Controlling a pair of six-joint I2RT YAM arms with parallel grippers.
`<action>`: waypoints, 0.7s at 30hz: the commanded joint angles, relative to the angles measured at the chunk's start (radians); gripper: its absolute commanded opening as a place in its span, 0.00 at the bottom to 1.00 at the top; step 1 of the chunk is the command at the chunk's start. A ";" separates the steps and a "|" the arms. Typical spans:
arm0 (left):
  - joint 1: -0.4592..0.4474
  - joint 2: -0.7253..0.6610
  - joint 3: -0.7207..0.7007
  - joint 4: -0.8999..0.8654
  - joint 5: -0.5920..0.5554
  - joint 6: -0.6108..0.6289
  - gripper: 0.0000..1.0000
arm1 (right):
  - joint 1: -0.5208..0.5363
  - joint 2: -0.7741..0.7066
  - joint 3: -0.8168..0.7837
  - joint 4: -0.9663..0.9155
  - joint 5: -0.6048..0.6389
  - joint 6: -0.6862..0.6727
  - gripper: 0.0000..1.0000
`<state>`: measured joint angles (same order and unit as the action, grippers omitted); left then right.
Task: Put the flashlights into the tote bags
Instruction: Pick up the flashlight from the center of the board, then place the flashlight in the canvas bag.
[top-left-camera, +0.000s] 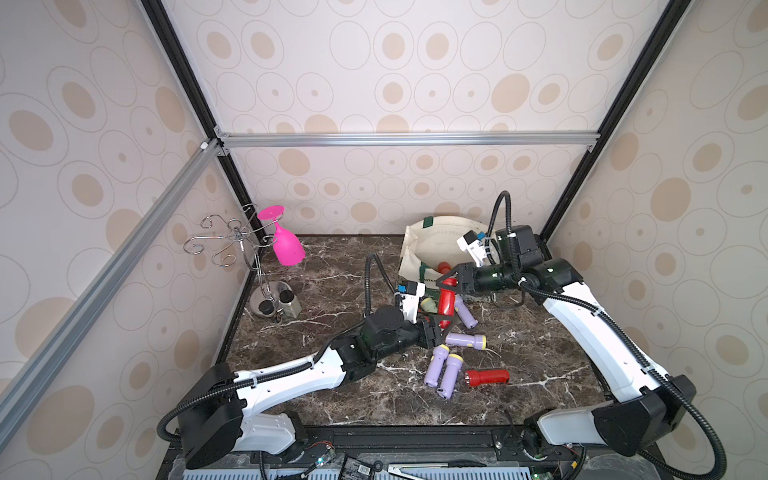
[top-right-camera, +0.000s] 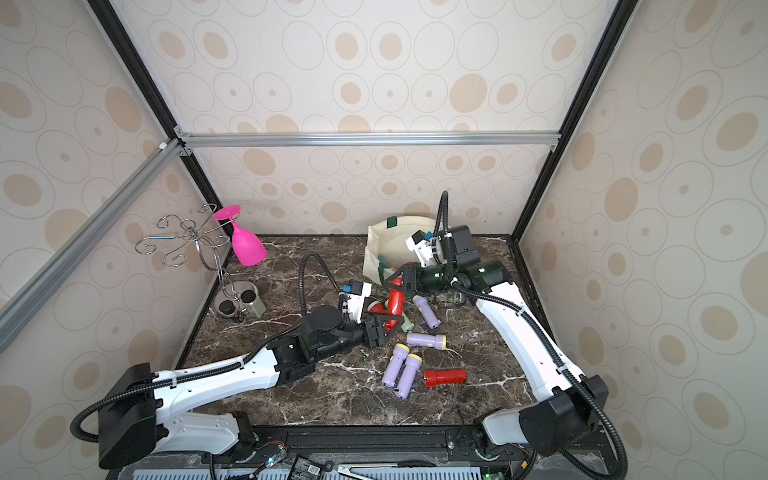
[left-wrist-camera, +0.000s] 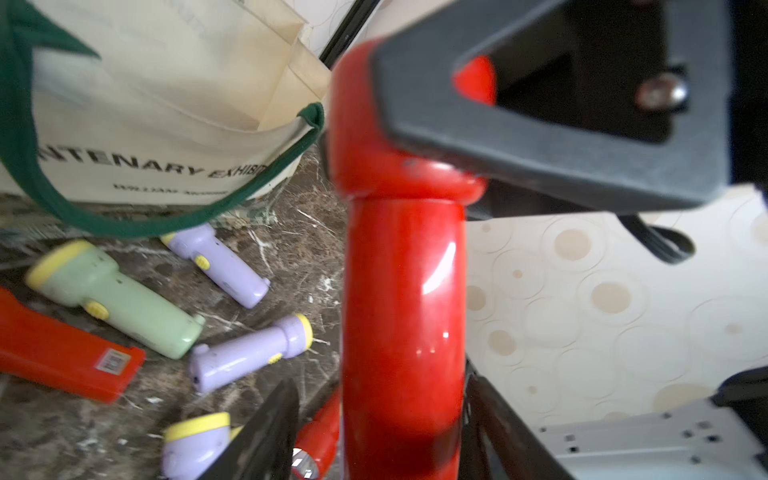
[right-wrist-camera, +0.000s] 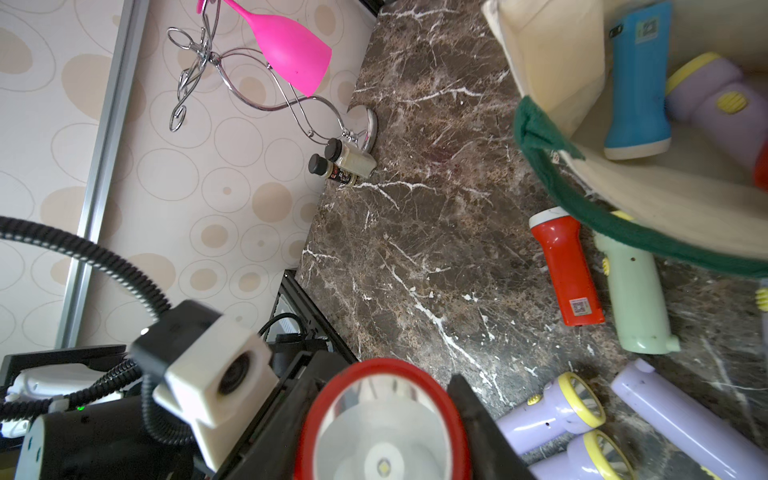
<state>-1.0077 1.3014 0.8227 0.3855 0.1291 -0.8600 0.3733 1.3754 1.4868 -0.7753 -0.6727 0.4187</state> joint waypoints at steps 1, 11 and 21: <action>0.004 -0.013 0.028 -0.001 -0.021 0.003 0.76 | -0.025 0.025 0.072 -0.076 0.068 -0.054 0.08; 0.015 -0.076 -0.019 -0.130 -0.116 -0.001 0.90 | -0.064 0.144 0.276 -0.110 0.209 -0.088 0.01; 0.017 -0.106 -0.044 -0.220 -0.168 -0.007 0.91 | -0.081 0.327 0.462 -0.055 0.320 -0.097 0.00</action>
<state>-0.9985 1.2148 0.7837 0.2039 -0.0044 -0.8627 0.2974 1.6657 1.9015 -0.8612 -0.3965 0.3336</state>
